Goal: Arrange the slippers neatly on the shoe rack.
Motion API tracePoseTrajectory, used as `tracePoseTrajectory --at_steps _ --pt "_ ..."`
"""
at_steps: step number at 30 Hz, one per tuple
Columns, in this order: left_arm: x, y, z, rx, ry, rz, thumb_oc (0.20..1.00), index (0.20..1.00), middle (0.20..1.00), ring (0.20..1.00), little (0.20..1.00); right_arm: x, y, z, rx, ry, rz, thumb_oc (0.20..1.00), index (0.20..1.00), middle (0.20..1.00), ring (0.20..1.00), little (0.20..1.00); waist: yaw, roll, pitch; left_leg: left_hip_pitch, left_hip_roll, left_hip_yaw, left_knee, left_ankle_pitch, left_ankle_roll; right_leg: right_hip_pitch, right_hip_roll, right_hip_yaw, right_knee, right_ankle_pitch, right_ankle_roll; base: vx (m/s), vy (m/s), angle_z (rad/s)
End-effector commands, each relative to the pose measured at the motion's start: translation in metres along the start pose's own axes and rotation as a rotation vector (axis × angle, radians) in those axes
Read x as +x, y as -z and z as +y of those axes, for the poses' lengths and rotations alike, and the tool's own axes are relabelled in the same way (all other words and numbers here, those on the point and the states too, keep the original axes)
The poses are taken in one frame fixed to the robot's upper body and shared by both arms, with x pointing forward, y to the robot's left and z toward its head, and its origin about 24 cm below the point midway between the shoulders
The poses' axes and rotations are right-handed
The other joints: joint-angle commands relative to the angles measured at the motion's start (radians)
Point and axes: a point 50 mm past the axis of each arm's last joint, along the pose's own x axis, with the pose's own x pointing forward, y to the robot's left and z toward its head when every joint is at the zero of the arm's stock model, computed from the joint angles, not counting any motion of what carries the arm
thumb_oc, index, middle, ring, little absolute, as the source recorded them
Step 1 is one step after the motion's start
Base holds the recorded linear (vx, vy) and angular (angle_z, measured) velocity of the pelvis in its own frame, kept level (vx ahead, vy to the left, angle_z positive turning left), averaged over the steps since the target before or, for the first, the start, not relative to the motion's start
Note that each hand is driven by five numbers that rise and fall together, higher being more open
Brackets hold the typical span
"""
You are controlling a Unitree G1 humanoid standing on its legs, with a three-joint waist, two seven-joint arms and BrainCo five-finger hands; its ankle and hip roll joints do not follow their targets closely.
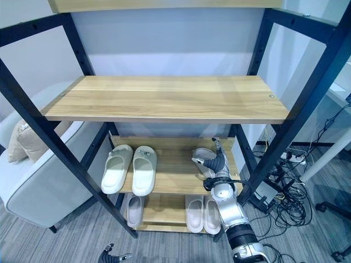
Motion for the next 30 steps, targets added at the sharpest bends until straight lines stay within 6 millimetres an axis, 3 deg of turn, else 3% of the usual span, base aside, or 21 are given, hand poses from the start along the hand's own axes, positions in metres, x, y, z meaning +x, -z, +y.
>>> tracePoseTrajectory --at_steps 1,2,3,4,12,16,17,21,30 --pt "-0.027 0.059 -0.022 0.051 0.085 0.215 1.0 1.0 1.0 1.0 1.0 0.009 -0.021 -0.008 -0.015 0.069 -0.084 1.0 1.0 1.0 1.0 1.0 0.032 0.008 0.063 0.123 -0.012 -0.002 0.013 -0.116 0.034 -0.038 -0.039 0.025 0.084 0.024 0.035 0.0 0.0 0.0" --pt "-0.027 0.059 -0.022 0.051 0.085 0.215 1.0 1.0 1.0 1.0 1.0 0.009 -0.02 -0.008 -0.015 0.069 -0.084 1.0 1.0 1.0 1.0 1.0 0.032 0.008 0.062 0.123 -0.012 -0.002 0.013 -0.116 0.034 -0.039 -0.039 0.025 0.084 0.024 0.035 0.0 0.0 0.0" --pt "-0.028 0.062 -0.019 0.071 0.081 0.227 1.0 1.0 1.0 1.0 1.0 0.003 -0.024 0.008 0.133 -0.008 -0.076 1.0 1.0 1.0 1.0 1.0 0.032 0.006 0.062 0.123 -0.012 -0.005 0.013 -0.116 0.034 -0.04 -0.038 0.025 0.086 0.025 0.035 0.0 0.0 0.0" --pt "-0.028 0.063 -0.018 0.074 0.077 0.23 1.0 1.0 1.0 1.0 1.0 0.001 -0.028 0.013 0.164 -0.04 -0.093 1.0 1.0 1.0 1.0 1.0 0.033 0.004 0.061 0.123 -0.012 -0.005 0.013 -0.117 0.034 -0.04 -0.038 0.024 0.085 0.025 0.035 0.0 0.0 0.0" --pt "-0.028 0.065 -0.016 0.097 0.085 0.238 1.0 1.0 1.0 1.0 1.0 -0.011 -0.053 0.054 0.225 -0.25 -0.217 1.0 1.0 1.0 1.0 1.0 0.045 -0.005 0.056 0.121 -0.015 -0.016 0.013 -0.117 0.035 -0.034 -0.037 0.012 0.086 0.023 0.035 0.0 0.008 0.02" --pt "-0.028 0.065 -0.016 0.101 0.085 0.242 1.0 1.0 1.0 1.0 1.0 -0.019 -0.048 0.075 0.264 -0.33 -0.157 1.0 1.0 1.0 1.0 1.0 0.052 -0.008 0.058 0.119 -0.017 -0.024 0.013 -0.117 0.036 -0.036 -0.04 0.007 0.09 0.021 0.037 0.0 0.008 0.01" --pt "-0.029 0.066 -0.016 0.103 0.086 0.245 1.0 1.0 1.0 1.0 1.0 -0.024 -0.036 0.087 0.298 -0.367 -0.089 1.0 1.0 1.0 1.0 1.0 0.057 -0.008 0.056 0.119 -0.018 -0.026 0.013 -0.118 0.037 -0.035 -0.042 0.003 0.09 0.021 0.037 0.01 0.03 0.04" --pt "-0.03 0.069 -0.015 0.117 0.089 0.248 1.0 1.0 1.0 1.0 1.0 -0.031 -0.021 0.105 0.363 -0.406 0.009 1.0 1.0 1.0 1.0 1.0 0.07 -0.005 0.053 0.116 -0.024 -0.037 0.013 -0.116 0.039 -0.031 -0.047 -0.013 0.088 0.021 0.038 0.03 0.046 0.06" --pt "-0.033 0.075 -0.015 0.146 0.093 0.263 1.0 1.0 1.0 1.0 1.0 -0.029 -0.031 0.116 0.455 -0.418 0.013 1.0 1.0 1.0 1.0 1.0 0.09 -0.004 0.049 0.117 -0.034 -0.053 0.013 -0.114 0.042 -0.018 -0.054 -0.034 0.082 0.026 0.041 0.02 0.03 0.05"
